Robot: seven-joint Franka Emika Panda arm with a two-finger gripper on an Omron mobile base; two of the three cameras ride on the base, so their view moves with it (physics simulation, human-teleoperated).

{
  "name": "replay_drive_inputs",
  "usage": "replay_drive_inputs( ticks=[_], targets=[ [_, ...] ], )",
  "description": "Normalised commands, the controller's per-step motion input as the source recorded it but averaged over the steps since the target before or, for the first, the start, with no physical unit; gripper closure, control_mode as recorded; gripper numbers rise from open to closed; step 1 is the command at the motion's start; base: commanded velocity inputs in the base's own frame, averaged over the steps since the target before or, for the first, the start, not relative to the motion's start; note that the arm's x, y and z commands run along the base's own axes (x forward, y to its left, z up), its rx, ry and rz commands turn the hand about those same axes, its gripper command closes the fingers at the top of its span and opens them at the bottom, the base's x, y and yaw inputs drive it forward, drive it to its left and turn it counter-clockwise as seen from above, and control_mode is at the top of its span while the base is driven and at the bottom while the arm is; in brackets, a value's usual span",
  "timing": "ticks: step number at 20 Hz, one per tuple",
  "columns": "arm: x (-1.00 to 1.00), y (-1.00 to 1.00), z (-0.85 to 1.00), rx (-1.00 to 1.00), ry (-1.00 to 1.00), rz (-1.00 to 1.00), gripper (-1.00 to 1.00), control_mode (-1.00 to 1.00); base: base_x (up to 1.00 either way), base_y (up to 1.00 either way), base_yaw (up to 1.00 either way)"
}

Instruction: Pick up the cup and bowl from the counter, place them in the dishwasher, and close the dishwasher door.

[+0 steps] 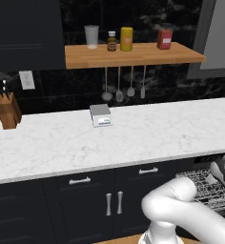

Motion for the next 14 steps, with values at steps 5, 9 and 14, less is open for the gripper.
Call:
replay_drive_inputs(
  ticks=[5, 9, 14],
  targets=[
    [-0.05, 0.0, 1.0, -0.42, -0.1, -0.05, -1.0, -1.0, 0.0, 0.0, 0.0],
    [-0.01, -0.01, 1.0, -0.25, -0.02, -0.11, -1.0, -1.0, 0.0, 0.0, 0.0],
    [-0.03, -0.11, 1.0, -0.1, -0.01, -0.18, -1.0, -1.0, 0.0, 0.0, 0.0]
  ],
)
